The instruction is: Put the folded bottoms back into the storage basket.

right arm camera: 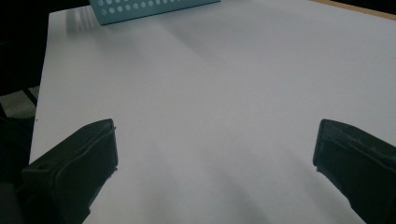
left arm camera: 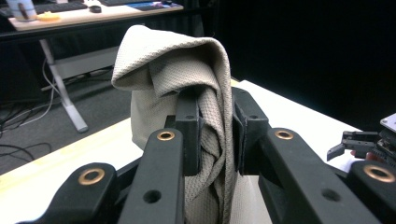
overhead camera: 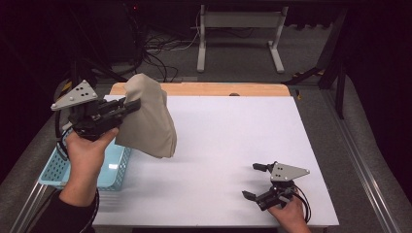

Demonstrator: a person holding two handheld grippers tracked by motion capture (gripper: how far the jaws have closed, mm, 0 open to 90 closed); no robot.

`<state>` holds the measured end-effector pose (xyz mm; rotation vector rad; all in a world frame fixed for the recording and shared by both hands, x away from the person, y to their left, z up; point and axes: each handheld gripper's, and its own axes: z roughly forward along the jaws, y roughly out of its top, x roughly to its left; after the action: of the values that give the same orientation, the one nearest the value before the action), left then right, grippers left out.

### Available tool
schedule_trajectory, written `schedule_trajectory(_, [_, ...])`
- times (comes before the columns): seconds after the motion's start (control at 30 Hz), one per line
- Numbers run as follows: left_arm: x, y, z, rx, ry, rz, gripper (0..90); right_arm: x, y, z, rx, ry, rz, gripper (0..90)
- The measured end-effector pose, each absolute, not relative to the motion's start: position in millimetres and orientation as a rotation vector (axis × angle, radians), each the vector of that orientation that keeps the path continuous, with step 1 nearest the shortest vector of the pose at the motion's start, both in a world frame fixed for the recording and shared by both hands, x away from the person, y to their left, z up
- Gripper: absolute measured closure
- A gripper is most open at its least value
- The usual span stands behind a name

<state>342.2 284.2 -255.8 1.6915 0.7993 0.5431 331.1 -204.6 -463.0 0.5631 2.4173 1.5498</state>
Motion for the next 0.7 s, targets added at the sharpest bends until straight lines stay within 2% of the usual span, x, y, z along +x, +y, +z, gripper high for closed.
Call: schedule_trajectory(0.7, [326, 325, -251, 1.677, 0.852, 0.595, 75.6, 331, -205, -463, 0.572, 2.414, 1.546, 0.4])
